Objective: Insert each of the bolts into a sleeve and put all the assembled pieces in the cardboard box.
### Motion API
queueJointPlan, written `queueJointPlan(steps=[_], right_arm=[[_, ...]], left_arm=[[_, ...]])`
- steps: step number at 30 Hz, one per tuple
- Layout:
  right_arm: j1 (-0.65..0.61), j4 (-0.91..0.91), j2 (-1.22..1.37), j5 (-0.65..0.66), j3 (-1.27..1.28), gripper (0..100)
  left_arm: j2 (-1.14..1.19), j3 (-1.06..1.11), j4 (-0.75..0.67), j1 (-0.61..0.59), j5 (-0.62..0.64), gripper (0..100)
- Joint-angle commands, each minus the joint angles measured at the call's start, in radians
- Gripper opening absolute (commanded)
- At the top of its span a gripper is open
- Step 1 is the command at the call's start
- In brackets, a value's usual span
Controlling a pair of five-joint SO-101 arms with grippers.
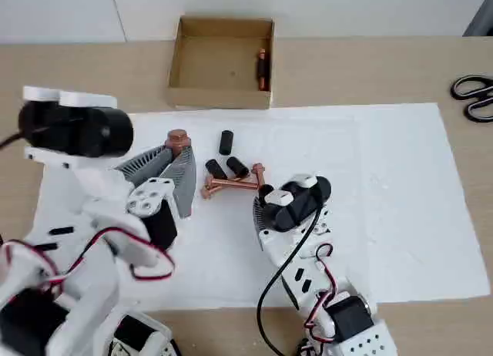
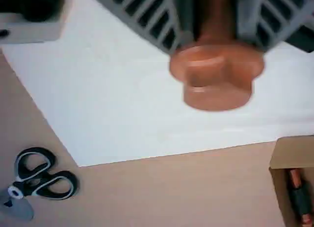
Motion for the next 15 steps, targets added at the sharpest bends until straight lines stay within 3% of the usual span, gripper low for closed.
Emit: queueJointPlan(steps=[1,8,15], right_arm=[[-0.005,-0.004,-0.013,-0.02,-0.006,0.6],[-0.007,-0.033,-0.013,-0.141,0.012,0.5],[-0.088,-0.033,-0.013,-0.147,0.029,0.5]], left_arm=[[-0.052,0.217,-0.232,-0.018,-0.018,1],[-0.103,0.63,-0.755,-0.012,-0.035,1],[-0.164,0.757,-0.807,0.031,-0.098,1]])
